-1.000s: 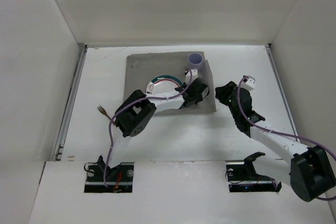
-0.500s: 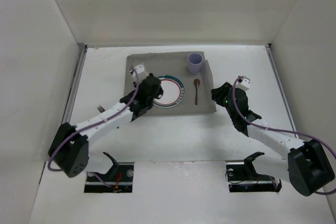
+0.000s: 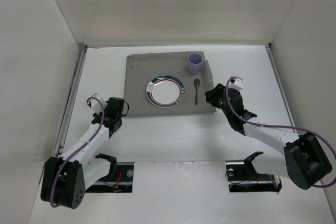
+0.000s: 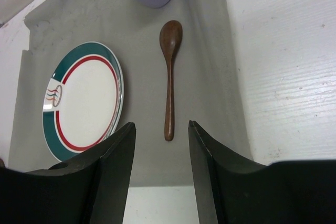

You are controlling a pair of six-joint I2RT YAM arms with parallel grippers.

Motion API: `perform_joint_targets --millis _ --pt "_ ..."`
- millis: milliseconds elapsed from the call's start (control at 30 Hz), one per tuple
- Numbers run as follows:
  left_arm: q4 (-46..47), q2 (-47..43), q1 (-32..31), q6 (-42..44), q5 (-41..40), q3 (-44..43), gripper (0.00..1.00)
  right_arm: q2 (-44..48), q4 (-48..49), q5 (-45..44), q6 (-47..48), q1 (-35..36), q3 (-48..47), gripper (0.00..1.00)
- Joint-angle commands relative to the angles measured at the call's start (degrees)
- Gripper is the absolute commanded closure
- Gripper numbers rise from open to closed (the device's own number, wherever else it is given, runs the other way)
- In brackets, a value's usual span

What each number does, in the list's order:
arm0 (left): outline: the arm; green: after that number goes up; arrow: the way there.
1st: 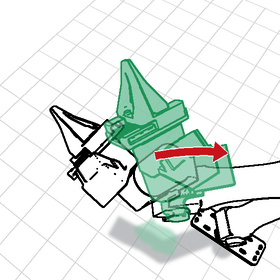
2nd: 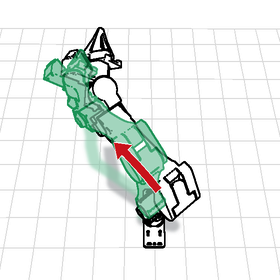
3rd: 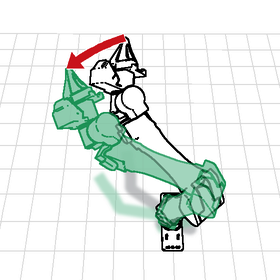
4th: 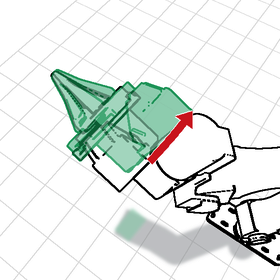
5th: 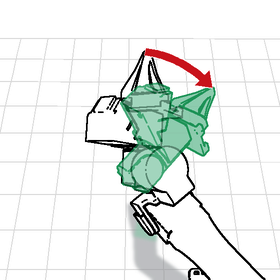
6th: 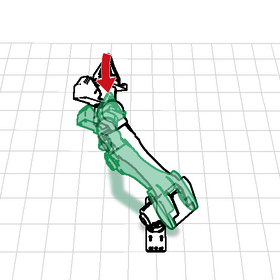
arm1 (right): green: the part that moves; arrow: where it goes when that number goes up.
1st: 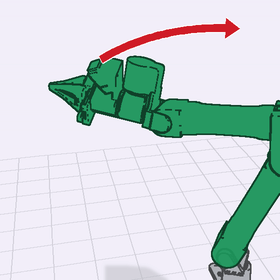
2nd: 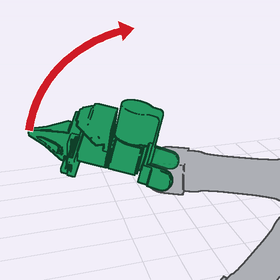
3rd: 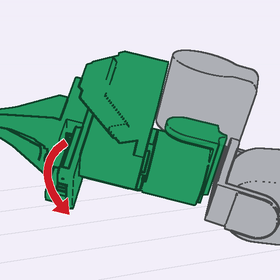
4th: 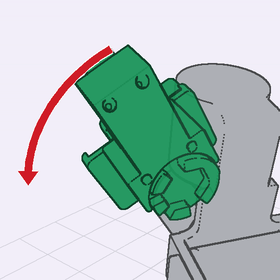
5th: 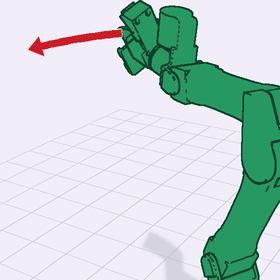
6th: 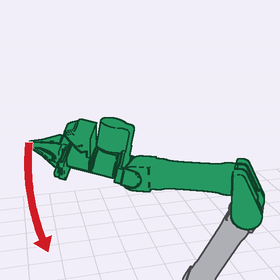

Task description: Set the dinner table for one person

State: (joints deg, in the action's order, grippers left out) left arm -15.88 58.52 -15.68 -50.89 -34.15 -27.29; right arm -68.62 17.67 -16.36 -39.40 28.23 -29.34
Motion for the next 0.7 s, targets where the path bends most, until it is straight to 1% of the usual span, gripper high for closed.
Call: perform_joint_targets --millis 0,167,300,433,567,667 --pt "-0.6 -0.5 3.9 -1.5 1.8 1.7 0.62 -0.5 3.4 0.6 0.9 0.6 -2.8 0.49" --pt "3.1 3.1 7.5 0.2 4.7 2.9 0.63 -0.7 3.4 0.4 1.4 1.1 -3.0 0.48" --pt "7.8 6.3 7.6 2.0 6.8 3.4 0.64 -1.1 3.2 1.1 1.9 2.0 -3.6 0.47" --pt "8.7 8.2 7.6 2.4 7.1 3.0 0.67 -2.7 3.2 1.2 2.3 2.4 -4.2 0.47" --pt "7.9 7.9 8.8 2.1 7.3 3.6 0.76 -1.9 3.1 0.8 2.6 2.5 -4.0 0.47" --pt "5.5 5.7 9.4 2.6 7.1 3.4 0.85 -0.2 3.2 0.4 1.6 1.8 -2.8 0.47"
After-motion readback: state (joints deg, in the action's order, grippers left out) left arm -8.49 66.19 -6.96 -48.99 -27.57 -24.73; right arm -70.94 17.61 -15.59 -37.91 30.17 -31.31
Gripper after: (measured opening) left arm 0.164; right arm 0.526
